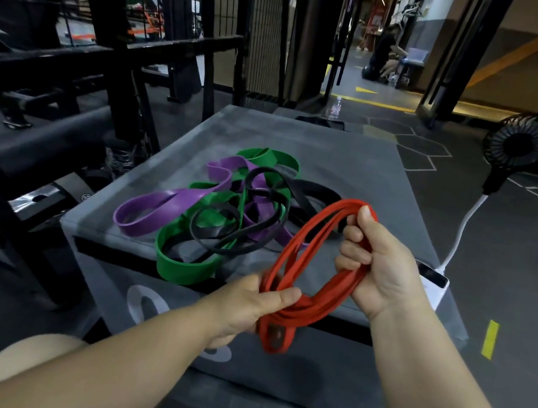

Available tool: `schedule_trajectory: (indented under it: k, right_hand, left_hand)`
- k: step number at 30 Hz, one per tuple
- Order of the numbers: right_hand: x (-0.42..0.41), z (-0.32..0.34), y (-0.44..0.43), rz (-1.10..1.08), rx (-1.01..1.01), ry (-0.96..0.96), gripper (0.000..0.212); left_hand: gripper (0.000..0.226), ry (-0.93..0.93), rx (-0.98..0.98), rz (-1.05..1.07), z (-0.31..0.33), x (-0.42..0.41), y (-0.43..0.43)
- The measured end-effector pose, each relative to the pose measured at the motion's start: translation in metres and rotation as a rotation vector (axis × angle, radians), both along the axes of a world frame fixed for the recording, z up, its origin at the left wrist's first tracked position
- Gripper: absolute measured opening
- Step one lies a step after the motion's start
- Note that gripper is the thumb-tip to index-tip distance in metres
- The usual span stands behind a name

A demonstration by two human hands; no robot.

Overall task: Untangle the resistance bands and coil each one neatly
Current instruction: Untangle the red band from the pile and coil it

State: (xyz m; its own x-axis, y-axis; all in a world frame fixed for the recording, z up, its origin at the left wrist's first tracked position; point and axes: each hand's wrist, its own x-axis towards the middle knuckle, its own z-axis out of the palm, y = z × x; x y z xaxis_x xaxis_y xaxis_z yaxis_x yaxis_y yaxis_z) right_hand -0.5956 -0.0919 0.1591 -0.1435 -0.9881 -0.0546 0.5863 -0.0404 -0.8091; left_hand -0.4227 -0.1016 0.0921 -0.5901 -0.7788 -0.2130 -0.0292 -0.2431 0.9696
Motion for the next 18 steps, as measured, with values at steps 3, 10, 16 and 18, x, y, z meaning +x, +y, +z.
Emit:
schedule_trajectory:
  k: [3, 10, 16, 18]
  right_hand:
    - [-0.007, 0.004, 0.003, -0.018, -0.008, 0.086, 0.025]
    - [-0.015, 0.003, 0.012, -0.054, -0.014, 0.196, 0.020]
    - [-0.014, 0.003, 0.012, 0.071, -0.082, 0.251, 0.022]
    - [-0.012, 0.003, 0.012, 0.138, -0.093, 0.251, 0.022]
  left_hand:
    - [0.043, -0.049, 0.004, -0.073, 0.000, 0.000, 0.003]
    - [0.030, -0.184, -0.144, 0.049, -0.014, -0.009, -0.006]
    - [0.038, -0.094, -0.131, -0.026, -0.005, -0.006, -0.014]
    - [0.052, -0.053, -0.155, 0.004, 0.000, -0.003, -0.018]
